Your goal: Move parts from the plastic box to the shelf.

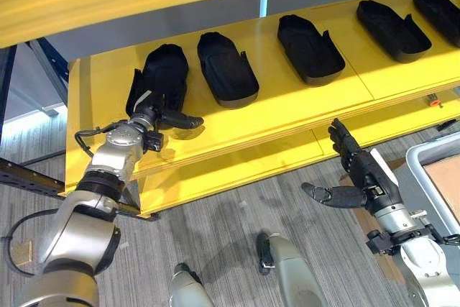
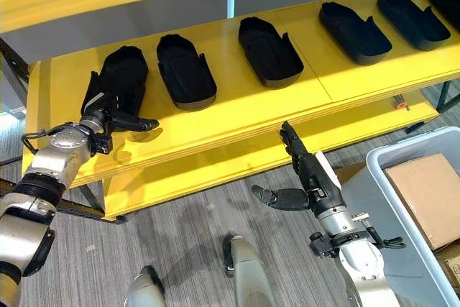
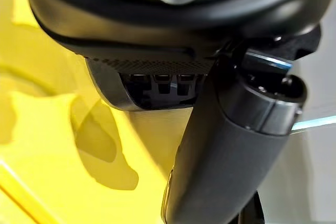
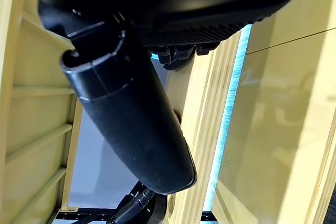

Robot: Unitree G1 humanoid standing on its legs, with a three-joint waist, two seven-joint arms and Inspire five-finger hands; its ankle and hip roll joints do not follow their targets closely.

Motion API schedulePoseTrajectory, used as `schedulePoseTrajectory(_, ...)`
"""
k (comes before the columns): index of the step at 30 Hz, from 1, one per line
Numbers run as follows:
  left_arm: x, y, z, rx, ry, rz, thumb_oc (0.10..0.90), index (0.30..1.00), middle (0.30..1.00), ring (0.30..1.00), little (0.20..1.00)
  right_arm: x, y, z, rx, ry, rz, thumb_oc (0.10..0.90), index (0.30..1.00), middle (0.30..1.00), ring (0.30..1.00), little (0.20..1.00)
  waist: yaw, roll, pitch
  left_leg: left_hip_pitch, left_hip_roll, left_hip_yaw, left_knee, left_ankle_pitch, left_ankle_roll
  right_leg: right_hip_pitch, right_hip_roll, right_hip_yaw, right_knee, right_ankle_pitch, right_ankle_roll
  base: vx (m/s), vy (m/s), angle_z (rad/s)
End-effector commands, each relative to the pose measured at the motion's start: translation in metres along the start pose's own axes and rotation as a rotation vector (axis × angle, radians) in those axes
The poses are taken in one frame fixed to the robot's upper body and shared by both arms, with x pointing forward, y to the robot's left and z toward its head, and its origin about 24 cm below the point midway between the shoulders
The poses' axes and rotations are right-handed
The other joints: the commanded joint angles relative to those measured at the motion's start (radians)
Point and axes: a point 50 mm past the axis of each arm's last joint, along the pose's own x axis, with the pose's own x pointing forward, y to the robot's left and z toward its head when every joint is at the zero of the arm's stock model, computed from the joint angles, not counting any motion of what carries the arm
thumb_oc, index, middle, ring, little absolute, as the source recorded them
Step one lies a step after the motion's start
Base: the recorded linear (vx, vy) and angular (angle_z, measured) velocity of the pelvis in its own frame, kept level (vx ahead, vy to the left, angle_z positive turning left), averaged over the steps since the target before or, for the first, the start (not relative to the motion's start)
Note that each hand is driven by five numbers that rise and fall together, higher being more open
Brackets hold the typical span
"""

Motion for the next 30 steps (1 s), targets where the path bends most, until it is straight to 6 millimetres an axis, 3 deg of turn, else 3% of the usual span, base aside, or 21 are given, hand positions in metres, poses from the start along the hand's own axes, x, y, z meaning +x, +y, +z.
schedulePoseTrajectory(1,-0.002,0.005,0.034,-0.082,-0.195,0.020,0.900,1.000,1.000,1.000,1.000,0.008,-0.005,0.054,-0.034,-0.299,-0.029,0.900,1.000,1.000,1.000,1.000,-0.033,0.009,-0.083,-0.058,0.003,-0.027,0.019,0.014,0.061,0.080,-0.070,0.049,-0.057,0.033,0.118,0.00,0.000,0.00)
schedulePoseTrajectory(5,-0.004,0.009,0.039,-0.077,-0.221,0.040,0.900,1.000,1.000,1.000,1.000,0.008,-0.006,0.054,-0.038,-0.300,-0.029,0.900,1.000,1.000,1.000,1.000,-0.032,0.008,-0.084,-0.059,0.001,-0.028,0.022,0.012,0.062,0.081,-0.071,0.048,-0.054,0.031,0.119,0.00,0.000,0.00)
schedulePoseTrajectory(13,-0.017,0.045,0.067,0.013,-0.325,0.183,0.900,1.000,1.000,1.000,1.000,0.006,-0.008,0.055,-0.068,-0.298,-0.015,0.900,1.000,1.000,1.000,1.000,-0.023,0.009,-0.086,-0.060,-0.005,-0.030,0.018,0.013,0.061,0.078,-0.074,0.047,-0.051,0.027,0.120,0.00,0.000,0.00)
schedulePoseTrajectory(21,-0.033,0.068,0.070,-0.152,-0.416,0.272,0.900,1.000,1.000,1.000,1.000,0.004,-0.010,0.056,-0.091,-0.306,-0.026,0.900,1.000,1.000,1.000,1.000,-0.016,0.008,-0.085,-0.064,-0.005,-0.031,0.025,0.011,0.061,0.075,-0.075,0.049,-0.048,0.026,0.120,0.00,0.000,0.00)
schedulePoseTrajectory(30,-0.037,0.066,0.065,-0.316,-0.484,0.296,0.900,1.000,1.000,1.000,1.000,0.006,-0.009,0.058,-0.093,-0.326,-0.030,0.900,1.000,1.000,1.000,1.000,-0.021,0.004,-0.082,-0.069,-0.005,-0.030,0.026,0.010,0.061,0.070,-0.076,0.049,-0.049,0.030,0.122,0.00,0.000,0.00)
